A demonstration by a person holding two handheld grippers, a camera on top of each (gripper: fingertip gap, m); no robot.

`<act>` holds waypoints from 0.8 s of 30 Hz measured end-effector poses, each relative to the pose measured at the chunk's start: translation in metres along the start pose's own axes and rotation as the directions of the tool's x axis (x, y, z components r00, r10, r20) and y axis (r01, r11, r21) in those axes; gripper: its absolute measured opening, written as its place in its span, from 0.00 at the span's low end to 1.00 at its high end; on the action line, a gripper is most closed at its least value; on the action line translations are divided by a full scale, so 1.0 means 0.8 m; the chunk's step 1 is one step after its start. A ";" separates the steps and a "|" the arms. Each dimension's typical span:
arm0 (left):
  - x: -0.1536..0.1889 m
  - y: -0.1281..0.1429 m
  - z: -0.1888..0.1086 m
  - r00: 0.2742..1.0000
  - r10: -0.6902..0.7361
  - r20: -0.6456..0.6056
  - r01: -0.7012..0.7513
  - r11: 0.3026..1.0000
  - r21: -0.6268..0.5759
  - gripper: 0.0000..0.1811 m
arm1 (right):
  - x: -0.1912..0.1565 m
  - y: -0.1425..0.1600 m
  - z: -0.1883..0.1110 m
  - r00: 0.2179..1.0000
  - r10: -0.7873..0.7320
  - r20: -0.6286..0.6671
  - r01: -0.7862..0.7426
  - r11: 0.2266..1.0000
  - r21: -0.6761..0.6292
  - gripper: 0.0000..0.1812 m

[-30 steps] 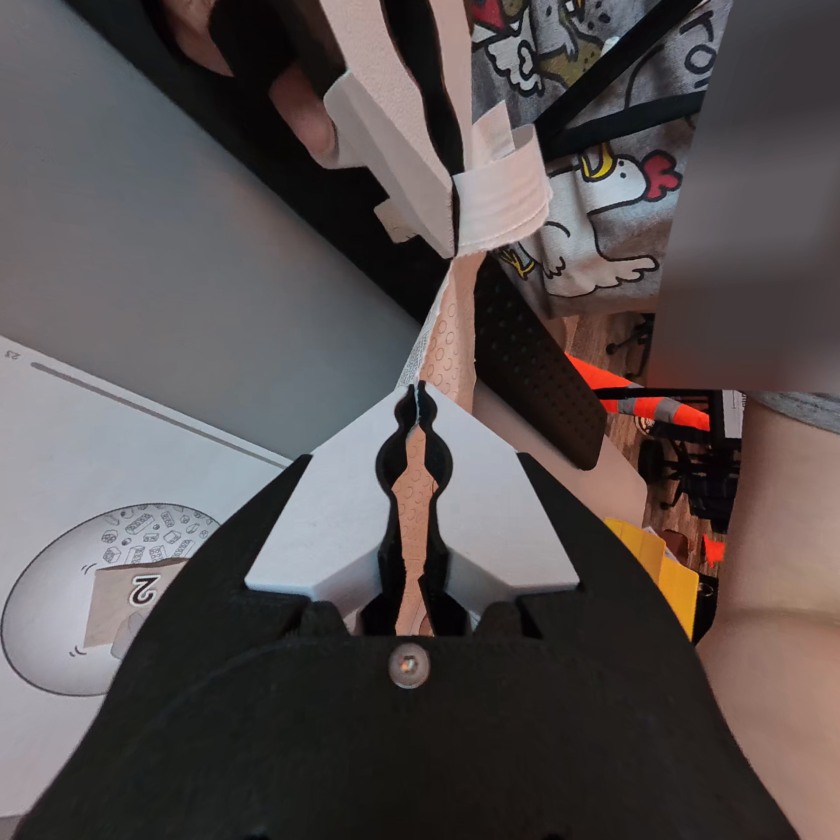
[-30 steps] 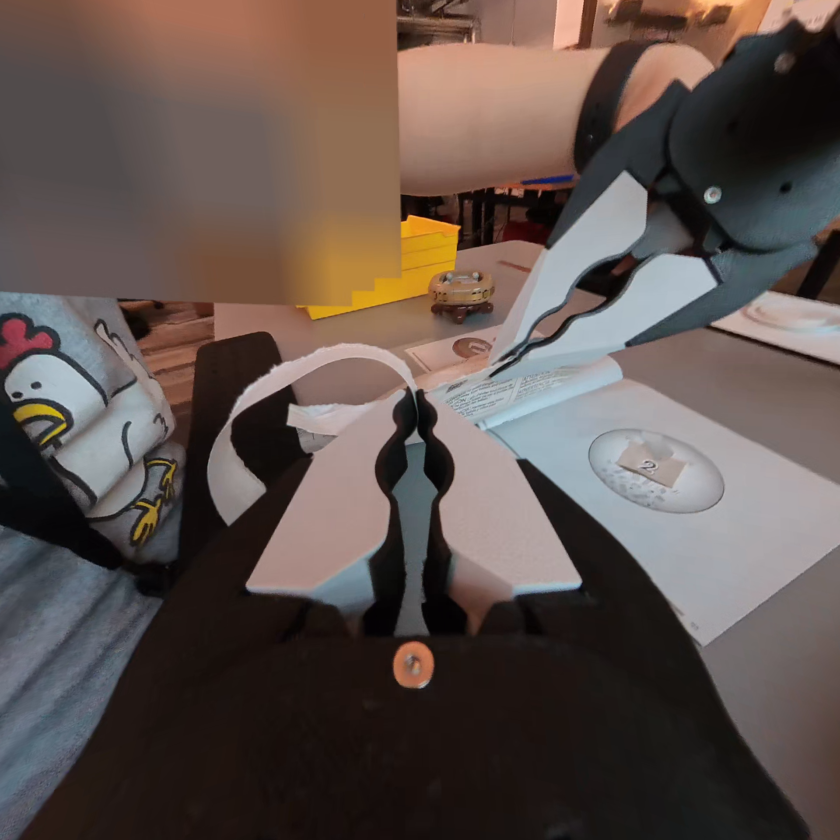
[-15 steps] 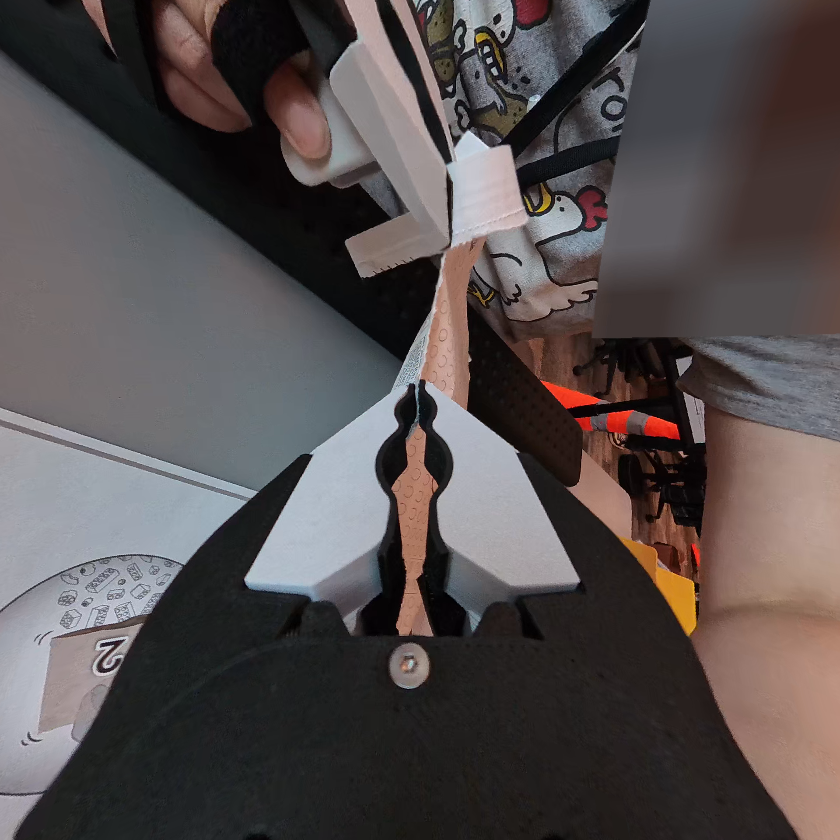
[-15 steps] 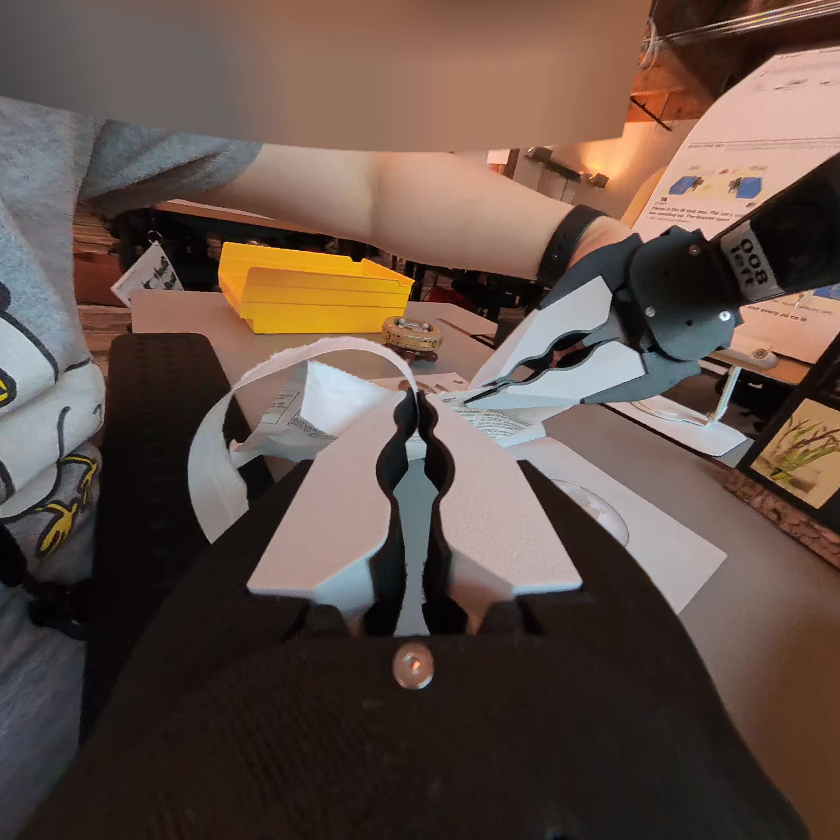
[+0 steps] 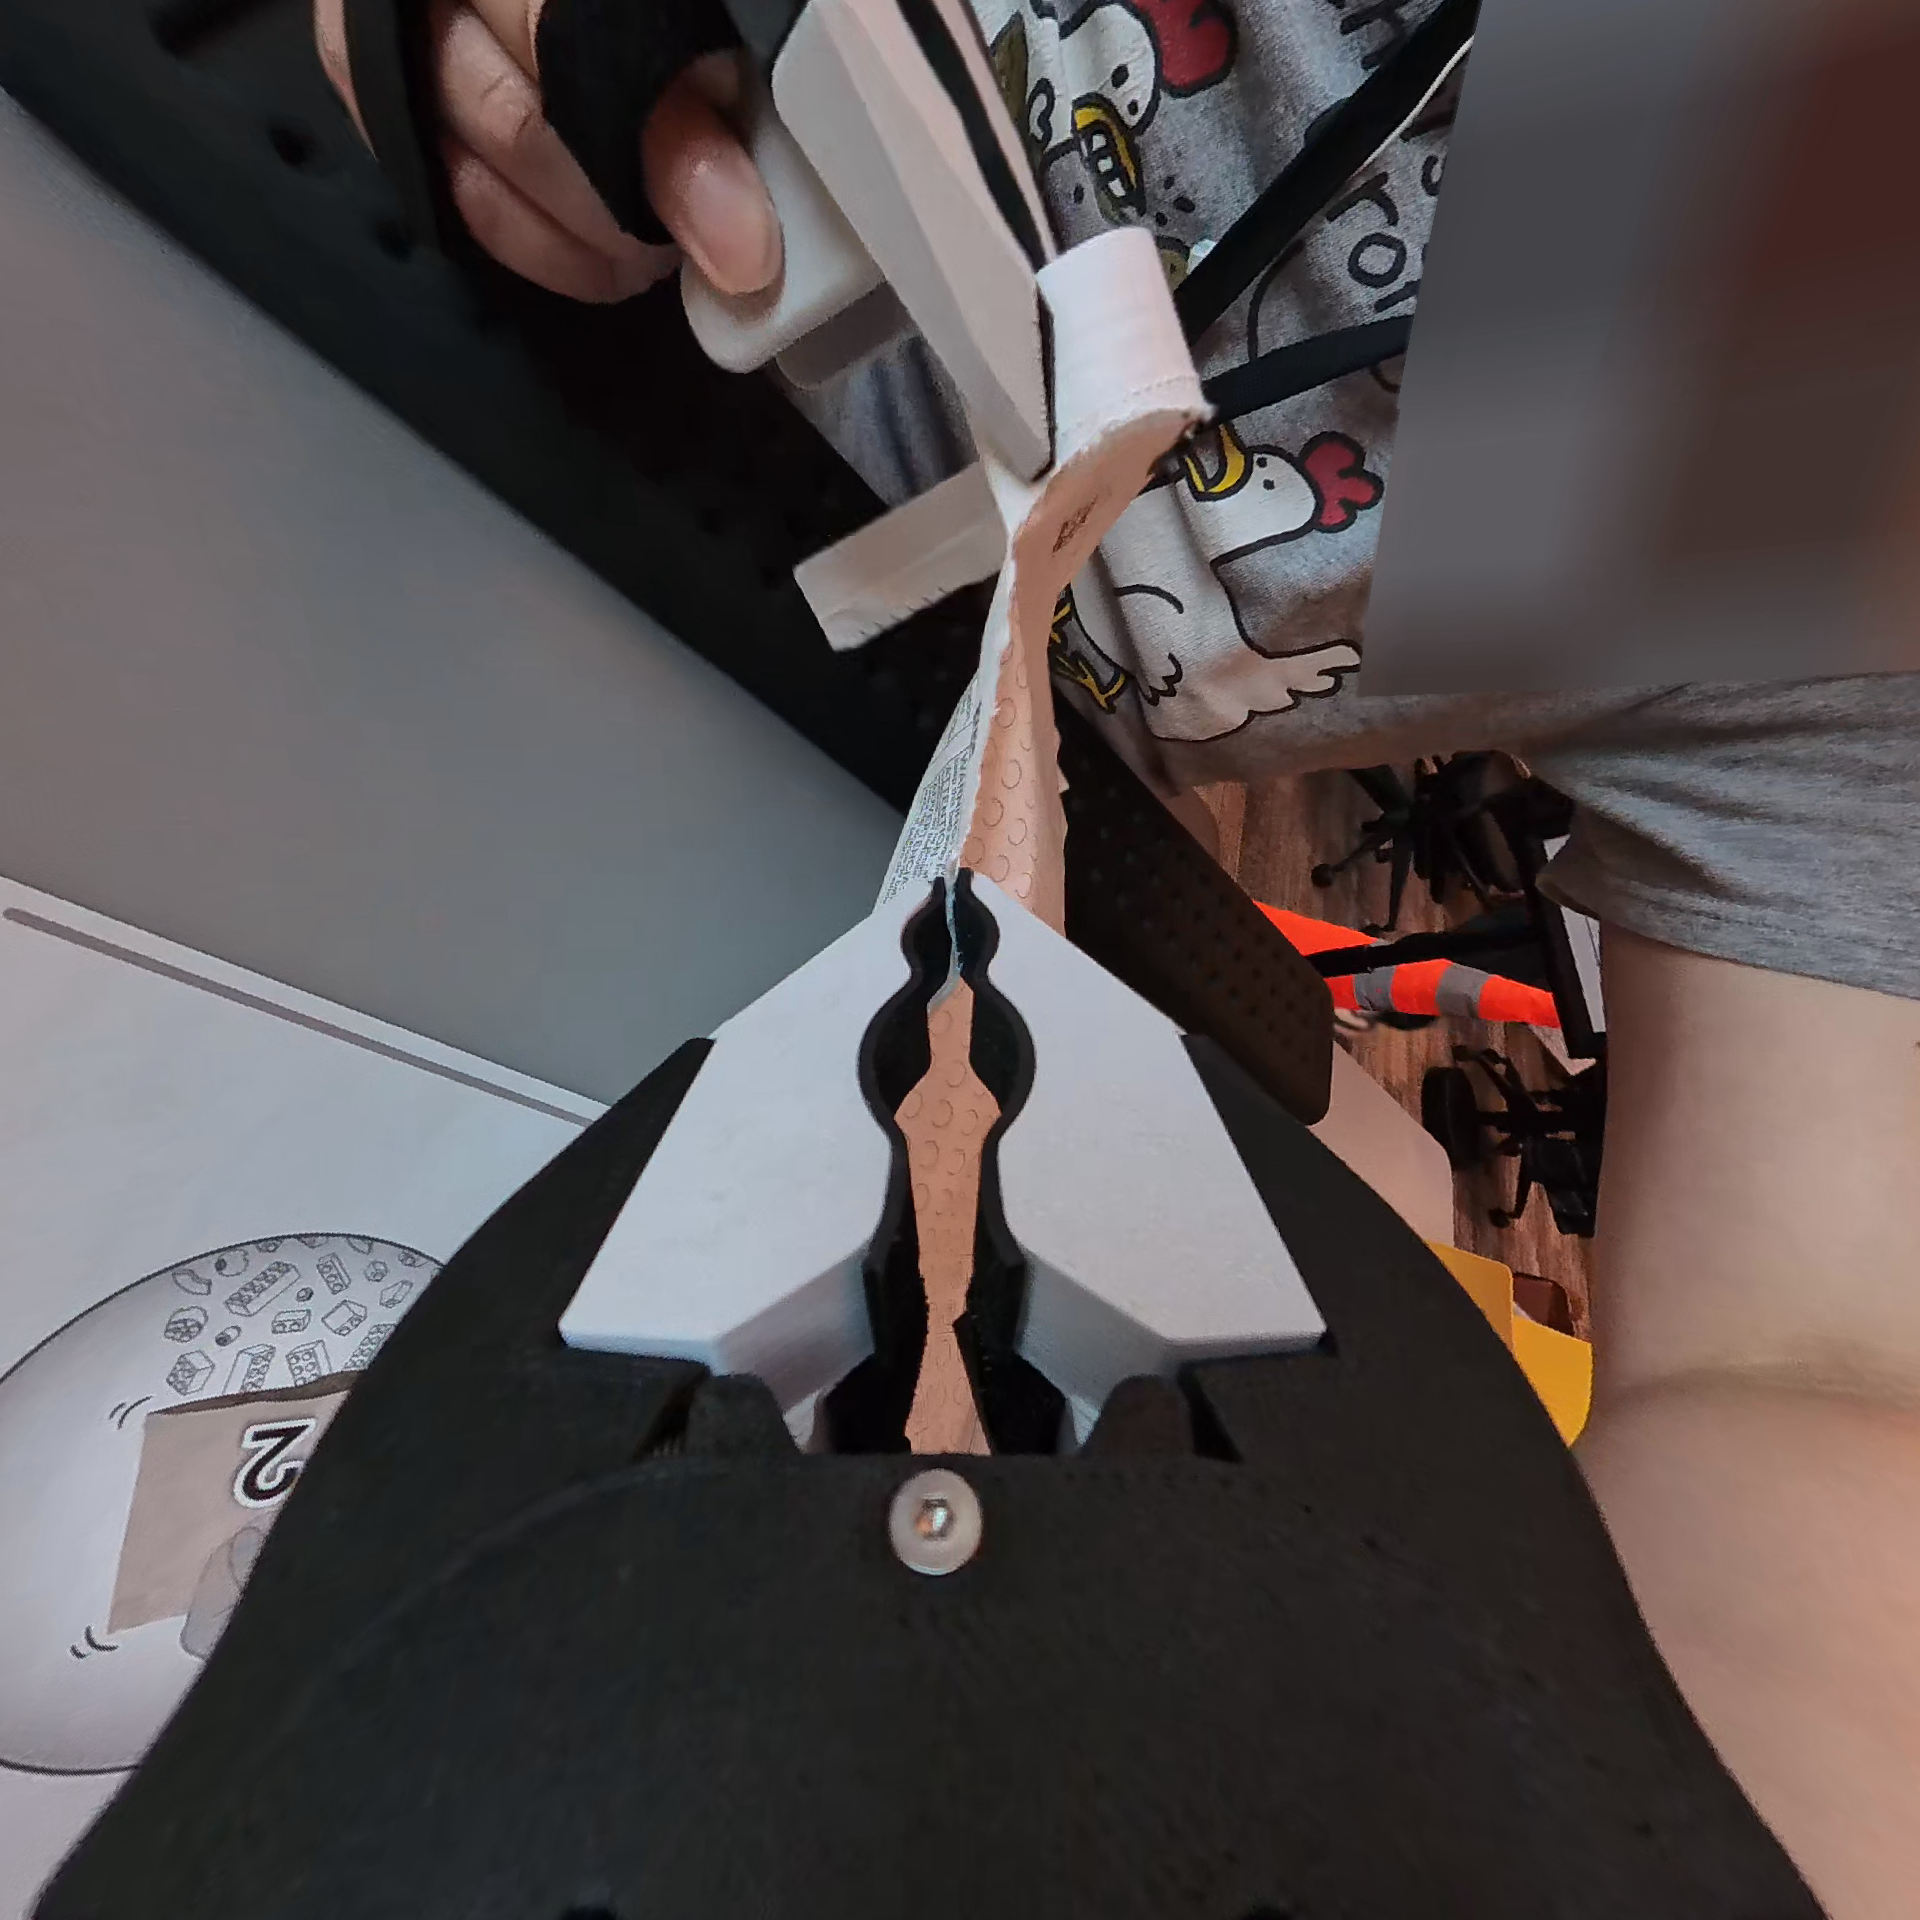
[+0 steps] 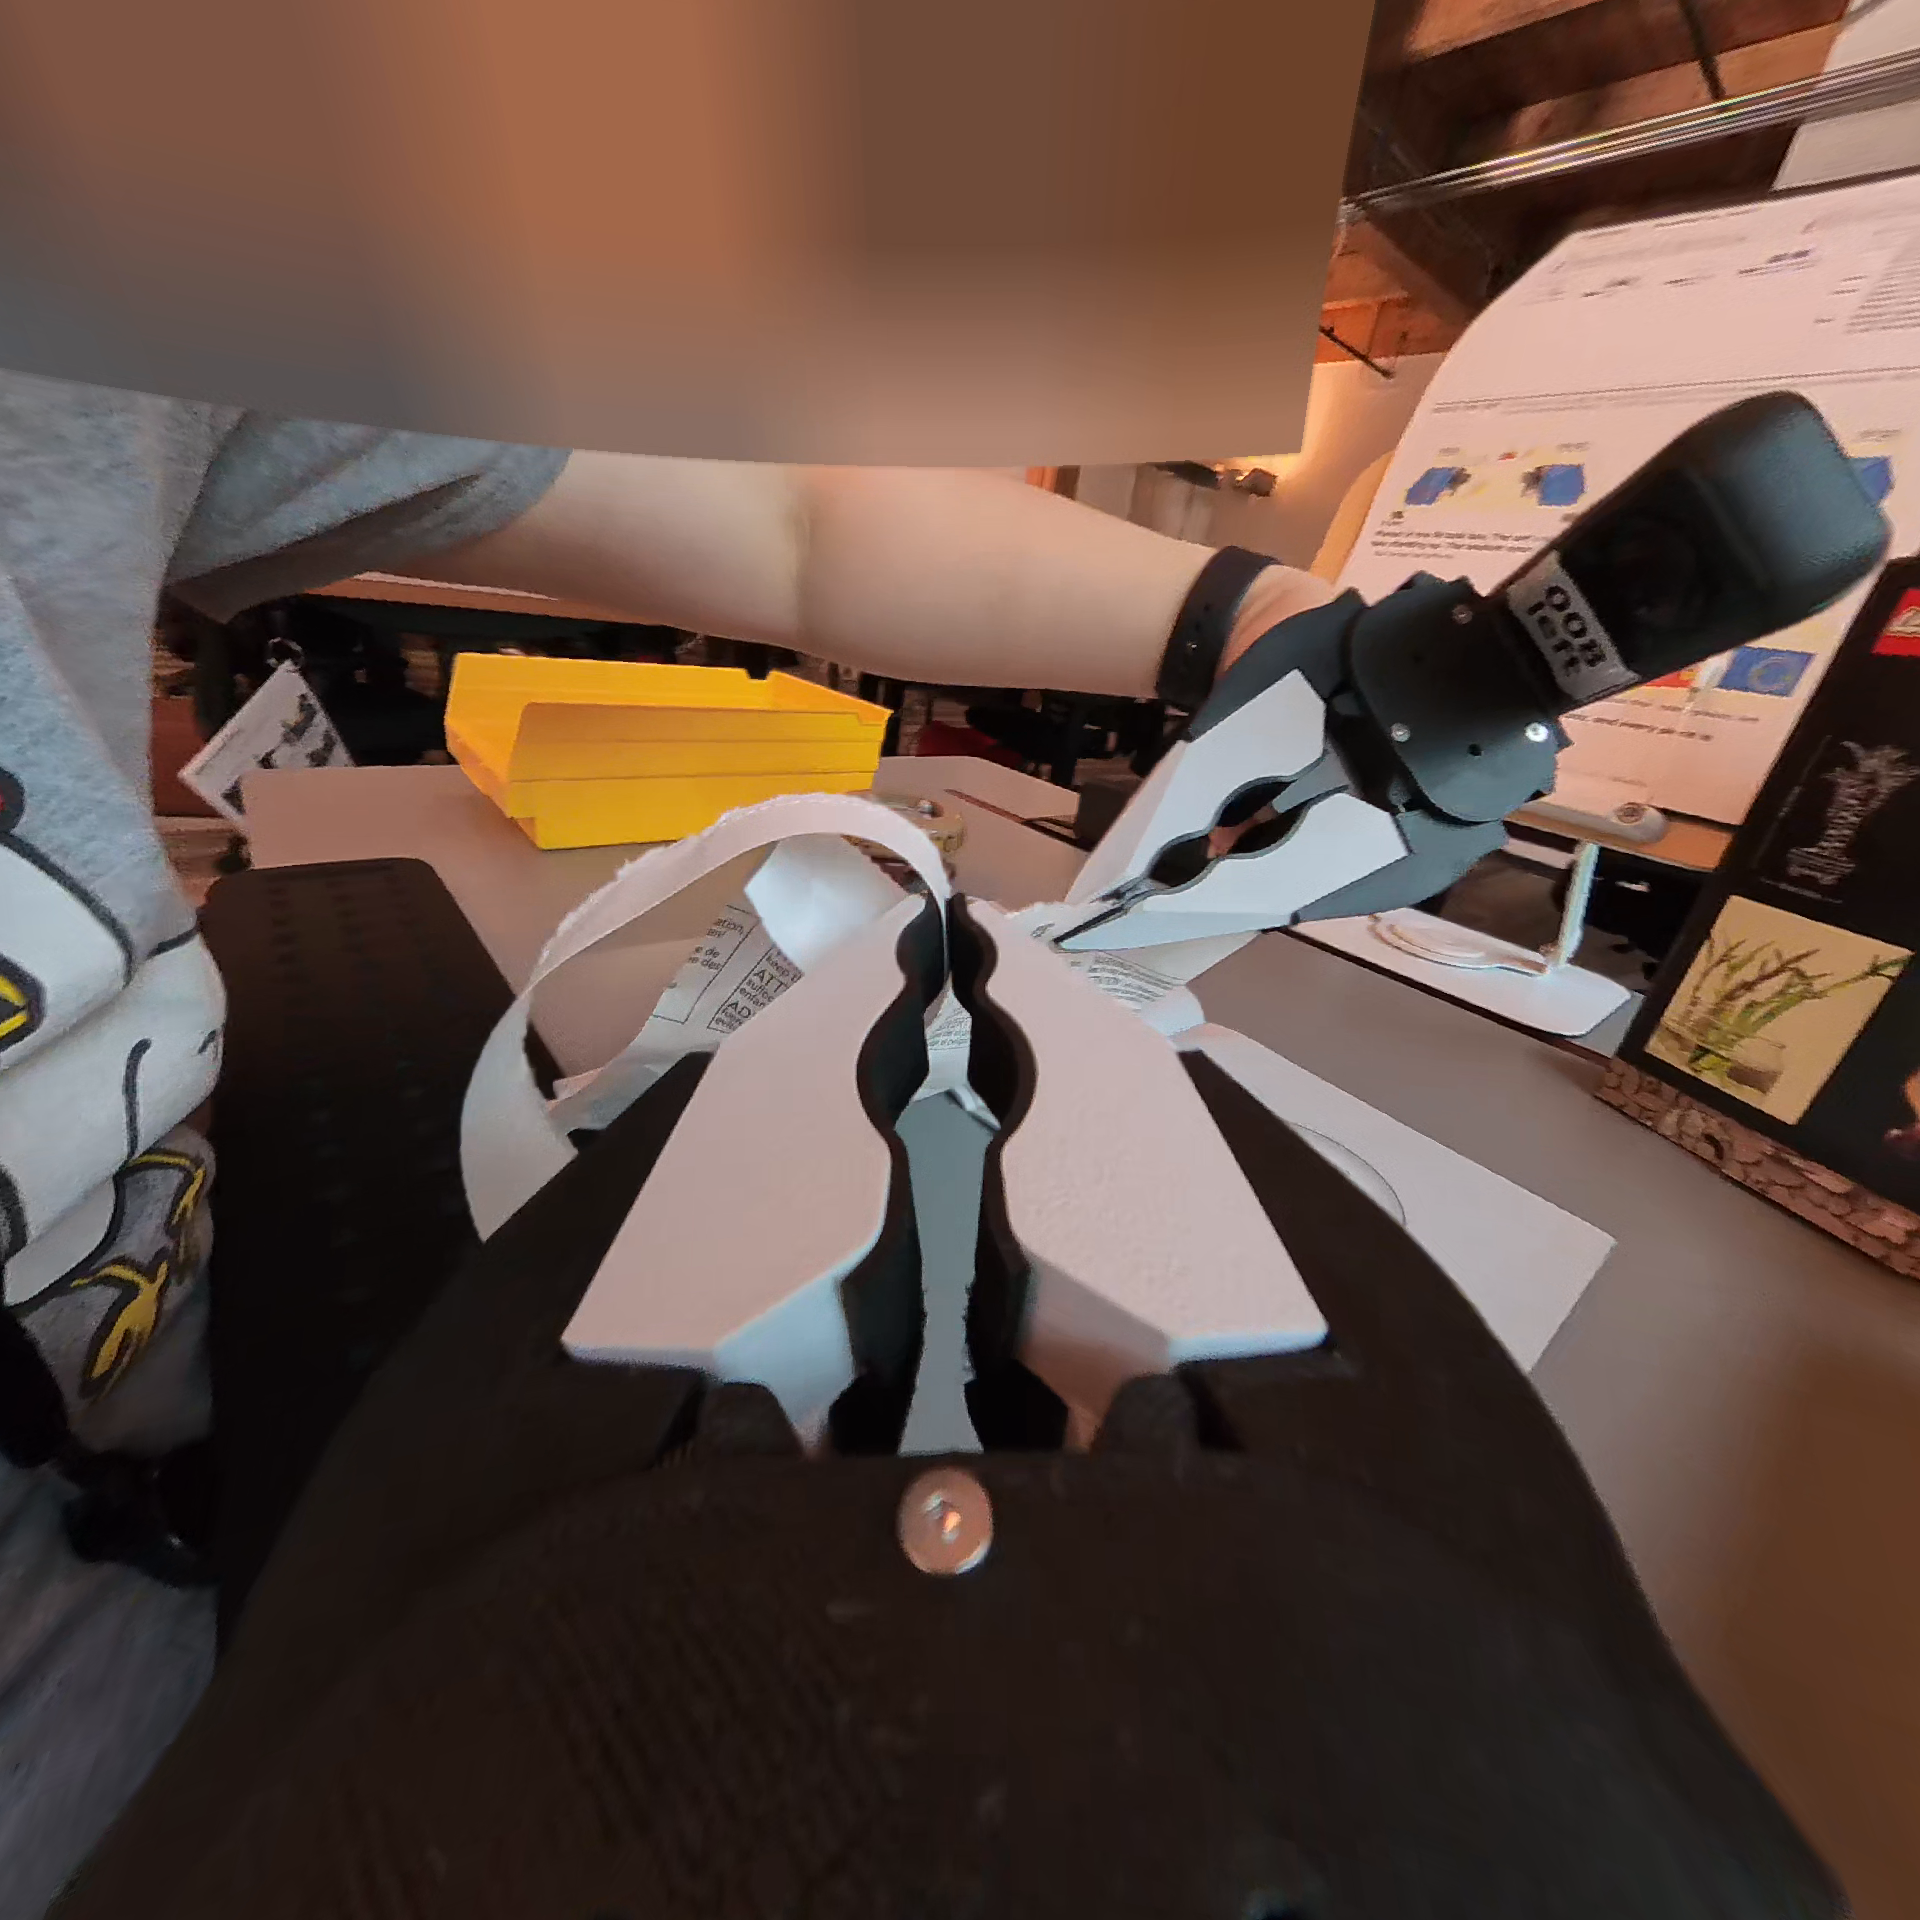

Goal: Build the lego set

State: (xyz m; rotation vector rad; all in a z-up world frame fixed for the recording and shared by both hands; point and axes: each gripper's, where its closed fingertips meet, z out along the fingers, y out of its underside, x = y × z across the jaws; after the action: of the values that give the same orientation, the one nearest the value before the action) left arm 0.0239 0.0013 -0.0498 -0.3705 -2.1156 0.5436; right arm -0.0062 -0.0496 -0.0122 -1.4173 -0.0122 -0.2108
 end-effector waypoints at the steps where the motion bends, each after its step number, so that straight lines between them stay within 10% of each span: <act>1: 0.000 0.001 0.000 1.000 -0.001 -0.002 0.001 1.000 -0.001 0.00 | 0.001 0.000 0.000 1.000 -0.008 -0.027 0.008 1.000 -0.001 0.00; 17: -0.008 0.004 -0.002 0.998 -0.007 0.063 0.006 1.000 0.014 0.00 | 0.004 0.000 -0.002 0.986 -0.098 -0.137 0.094 0.995 -0.034 0.00; 24: 0.009 -0.066 -0.009 0.996 0.052 0.072 -0.064 0.981 0.182 0.05 | 0.005 -0.002 0.009 0.983 -0.173 -0.058 0.171 0.984 -0.045 0.00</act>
State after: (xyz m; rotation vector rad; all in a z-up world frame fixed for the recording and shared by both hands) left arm 0.0229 -0.0390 -0.0143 -0.3132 -2.1024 0.7900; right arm -0.0013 -0.0435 -0.0086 -1.4495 -0.0807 -0.3994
